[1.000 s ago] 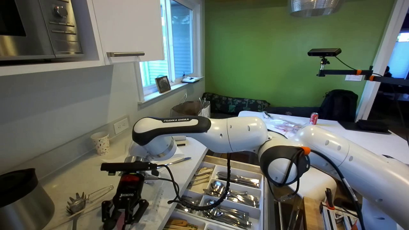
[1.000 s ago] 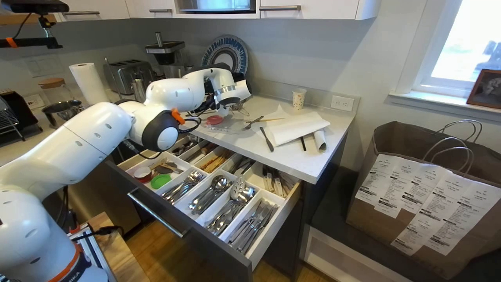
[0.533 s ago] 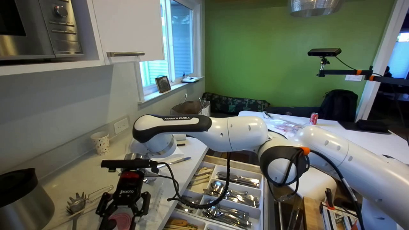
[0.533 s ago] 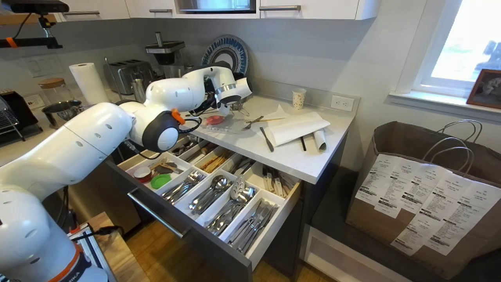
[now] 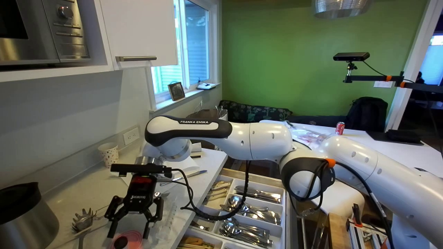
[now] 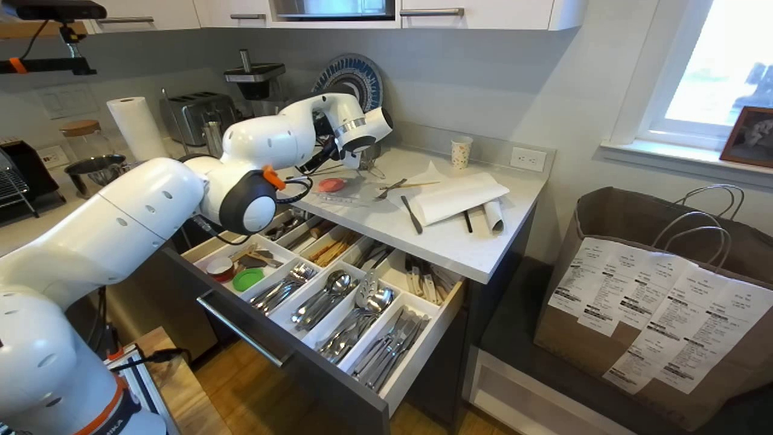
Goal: Pick up the syringe on the left and place it standing on the kitchen counter
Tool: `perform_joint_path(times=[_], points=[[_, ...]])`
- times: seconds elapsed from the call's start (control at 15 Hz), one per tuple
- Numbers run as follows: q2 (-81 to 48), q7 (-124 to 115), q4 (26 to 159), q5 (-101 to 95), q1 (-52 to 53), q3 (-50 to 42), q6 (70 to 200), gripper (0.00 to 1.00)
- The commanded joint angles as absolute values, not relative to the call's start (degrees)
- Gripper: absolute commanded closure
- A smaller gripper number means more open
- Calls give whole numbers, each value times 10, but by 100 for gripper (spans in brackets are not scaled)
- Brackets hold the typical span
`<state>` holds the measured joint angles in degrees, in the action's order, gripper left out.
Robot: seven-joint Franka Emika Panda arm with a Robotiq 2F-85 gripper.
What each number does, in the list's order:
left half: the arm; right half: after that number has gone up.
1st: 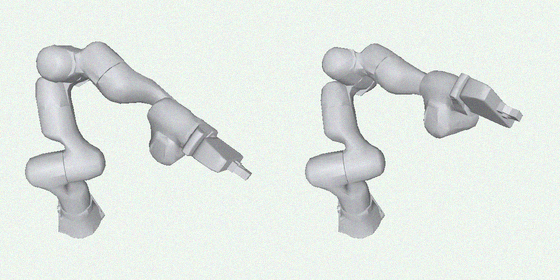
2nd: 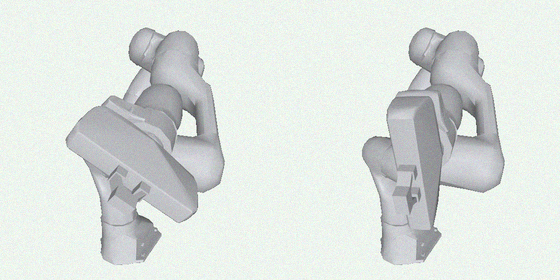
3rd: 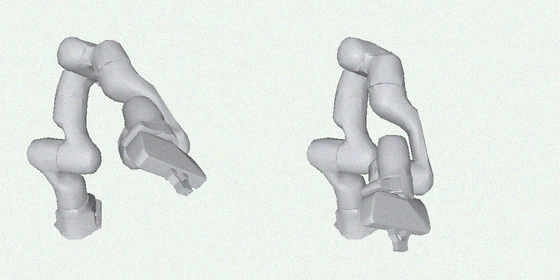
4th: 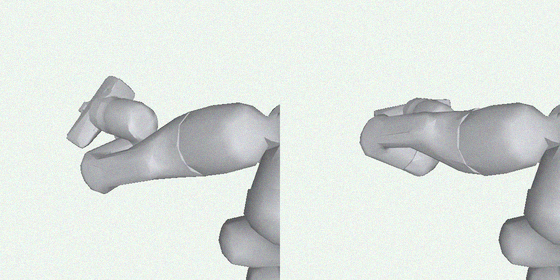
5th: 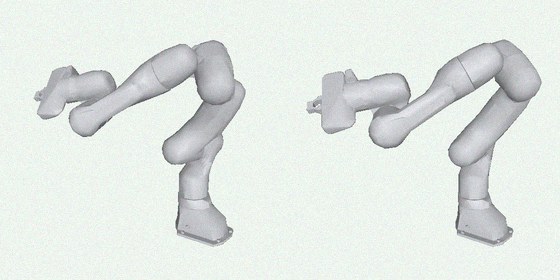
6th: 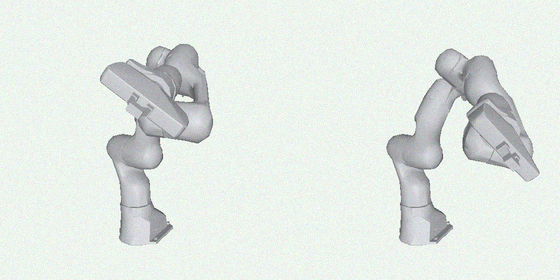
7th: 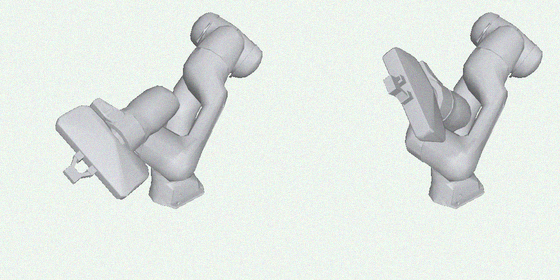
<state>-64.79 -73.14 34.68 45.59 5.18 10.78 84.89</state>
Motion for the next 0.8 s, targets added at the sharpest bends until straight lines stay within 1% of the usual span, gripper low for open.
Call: perform_joint_path(times=[0.0,0.73], points=[[-627,-741,337,422,52,84,831,0],[-590,-718,357,363,59,14,859,0]])
